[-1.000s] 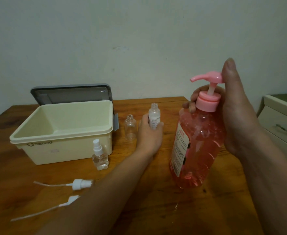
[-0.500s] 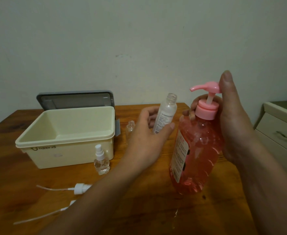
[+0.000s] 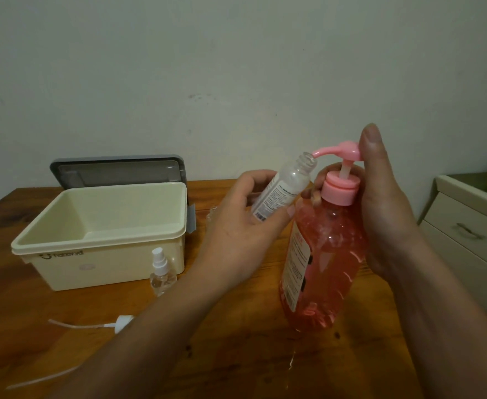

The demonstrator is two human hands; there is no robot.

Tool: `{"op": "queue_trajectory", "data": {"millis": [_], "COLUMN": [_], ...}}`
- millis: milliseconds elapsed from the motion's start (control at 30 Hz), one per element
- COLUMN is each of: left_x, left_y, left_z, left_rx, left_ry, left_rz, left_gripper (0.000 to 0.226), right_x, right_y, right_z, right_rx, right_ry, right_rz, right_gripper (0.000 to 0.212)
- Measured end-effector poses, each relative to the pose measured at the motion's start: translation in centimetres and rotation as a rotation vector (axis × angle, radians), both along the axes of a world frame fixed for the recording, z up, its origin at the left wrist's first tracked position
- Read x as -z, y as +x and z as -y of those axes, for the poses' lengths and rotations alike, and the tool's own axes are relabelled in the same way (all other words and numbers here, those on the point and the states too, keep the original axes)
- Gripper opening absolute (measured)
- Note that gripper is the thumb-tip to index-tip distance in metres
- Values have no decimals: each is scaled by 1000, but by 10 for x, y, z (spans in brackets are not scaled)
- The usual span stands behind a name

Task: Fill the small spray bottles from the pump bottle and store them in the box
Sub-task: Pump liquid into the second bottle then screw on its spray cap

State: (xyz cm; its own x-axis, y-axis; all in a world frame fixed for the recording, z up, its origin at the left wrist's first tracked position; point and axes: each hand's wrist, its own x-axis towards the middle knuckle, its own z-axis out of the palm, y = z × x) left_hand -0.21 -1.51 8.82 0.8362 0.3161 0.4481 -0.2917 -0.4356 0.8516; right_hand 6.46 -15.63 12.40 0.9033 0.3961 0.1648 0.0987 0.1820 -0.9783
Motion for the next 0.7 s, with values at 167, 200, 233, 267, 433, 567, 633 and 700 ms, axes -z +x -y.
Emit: {"op": "queue_trajectory", "data": {"millis": [167, 200, 233, 267, 433, 567, 633, 700], "left_x": [-6, -7, -7, -8, -12, -19, -22, -23], "left_y": [-4, -4, -5, -6, -11, -16, -16, -17], "left_z": [2, 3, 3, 3, 2, 2, 1, 1], "left_rx": [26, 28, 28, 30, 69, 74, 76, 77], "left_ry": [5, 13, 12, 0, -127, -162, -159, -157], "left_rz": [38, 44, 49, 57, 138, 189, 195, 192], "left_gripper": [43, 43, 43, 43, 43, 37, 34, 34], "right_x": [1, 1, 1, 1, 2, 0, -2, -5], "right_y": [1, 2, 2, 2, 6, 8, 9, 10], "right_z": [1, 1, 1, 1, 1, 1, 2, 3], "right_rx": [-6, -3, 3, 6, 1, -26, -33, -38], "right_ry": [-3, -11, -16, -14, -28, -24, -34, -80], "right_rz": [2, 1, 0, -5, -3, -27, -42, -25], "right_gripper": [71, 71, 71, 70, 69, 70, 68, 69]}}
